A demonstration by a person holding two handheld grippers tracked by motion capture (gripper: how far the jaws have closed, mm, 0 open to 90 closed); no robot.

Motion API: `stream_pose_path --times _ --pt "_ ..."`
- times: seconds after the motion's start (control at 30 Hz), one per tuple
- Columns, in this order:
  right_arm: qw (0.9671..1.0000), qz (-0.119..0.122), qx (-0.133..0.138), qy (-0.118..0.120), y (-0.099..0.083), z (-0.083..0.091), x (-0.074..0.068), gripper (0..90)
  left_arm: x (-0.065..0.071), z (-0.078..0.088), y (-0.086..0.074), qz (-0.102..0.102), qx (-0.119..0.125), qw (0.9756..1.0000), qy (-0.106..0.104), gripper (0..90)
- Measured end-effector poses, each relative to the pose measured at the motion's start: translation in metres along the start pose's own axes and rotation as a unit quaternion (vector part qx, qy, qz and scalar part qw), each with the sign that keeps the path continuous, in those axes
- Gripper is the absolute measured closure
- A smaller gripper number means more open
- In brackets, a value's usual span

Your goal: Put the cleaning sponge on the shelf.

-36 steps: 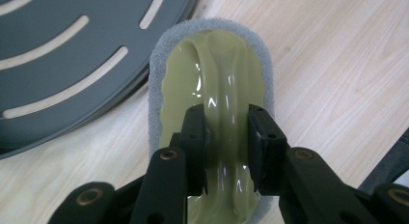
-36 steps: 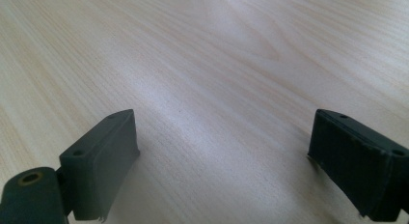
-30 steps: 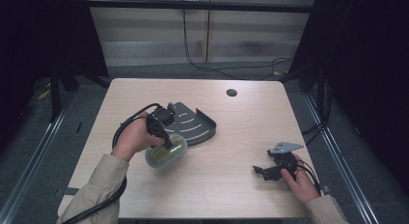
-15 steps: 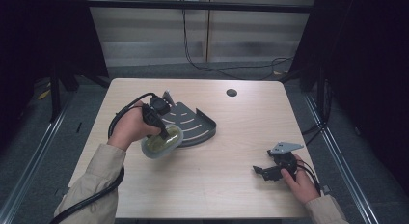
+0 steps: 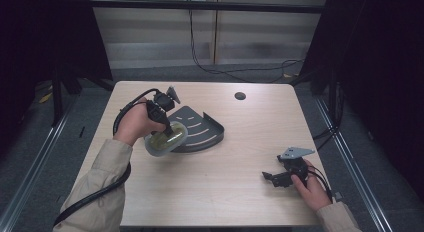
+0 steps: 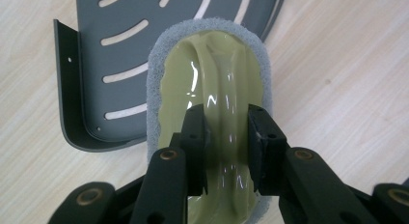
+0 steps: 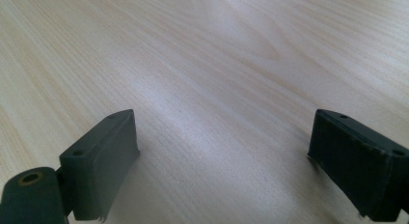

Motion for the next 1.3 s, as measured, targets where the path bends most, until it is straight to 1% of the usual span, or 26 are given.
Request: stream_pose_path --times 0.17,0.3,0.37,0.5,0.6,0.67,0.77,0.9,0.93,0.97,1.0,1.13,1.2,1.3 --pt "1.0000 0.000 0.000 0.000 0.000 0.000 0.000 9.3 -0.006 -0.004 0.006 -0.001 -0.001 1.0000 0.004 71.3" --pt "1.0000 0.000 0.000 0.000 0.000 0.000 0.000 9.3 -0.009 -0.006 0.011 0.002 0.002 1.0000 0.005 71.3" --pt "1.0000 0.000 -0.001 -0.001 0.000 0.000 0.000 9.3 -0.010 -0.006 0.013 0.001 0.002 1.0000 0.003 71.3" --pt "1.0000 0.000 0.000 0.000 0.000 0.000 0.000 9.3 -0.014 -0.005 0.018 0.006 0.009 0.9999 -0.001 71.3" --pt "1.0000 0.000 0.000 0.000 0.000 0.000 0.000 9.3 -0.017 -0.005 0.020 0.009 0.014 0.9999 0.000 71.3" --pt "1.0000 0.000 0.000 0.000 0.000 0.000 0.000 9.3 -0.020 -0.006 0.022 0.005 0.014 0.9999 0.002 71.3" --pt "1.0000 -0.001 0.000 0.000 0.000 0.000 0.000 9.3 -0.023 -0.007 0.025 0.010 0.019 0.9998 -0.001 71.3" --pt "1.0000 0.000 -0.001 -0.001 0.000 0.000 0.000 9.3 -0.030 -0.010 0.026 0.010 0.016 0.9998 0.005 71.3" --pt "1.0000 0.000 -0.001 -0.001 0.000 0.000 0.000 9.3 -0.031 -0.011 0.026 0.010 0.016 0.9998 0.004 71.3" --pt "1.0000 0.000 0.000 0.000 0.000 0.000 0.000 9.3 -0.033 -0.012 0.027 0.014 0.019 0.9997 0.004 71.3" --pt "1.0000 0.001 -0.001 -0.001 0.000 0.000 0.000 9.3 -0.036 -0.012 0.027 0.011 0.017 0.9998 0.006 71.2" --pt "1.0000 0.000 0.000 0.000 0.000 0.000 0.000 9.3 -0.043 -0.017 0.028 0.016 0.020 0.9996 0.011 71.3" --pt "1.0000 0.000 0.000 0.000 0.000 0.000 0.000 9.3 -0.047 -0.020 0.028 0.019 0.016 0.9995 0.019 71.2" --pt "1.0000 0.000 0.000 0.000 0.000 0.000 0.000 9.3 -0.052 -0.025 0.030 0.025 0.017 0.9993 0.020 71.2"
Point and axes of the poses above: each handheld gripper's, and its own axes: z roughly backward along the jaws, y roughly out of its top, x roughly to its right, the point moved 8 cm from there along -z, roughly forward along the jaws, and after that the axes turned 3 degrees about z, right-handed, at the moved point
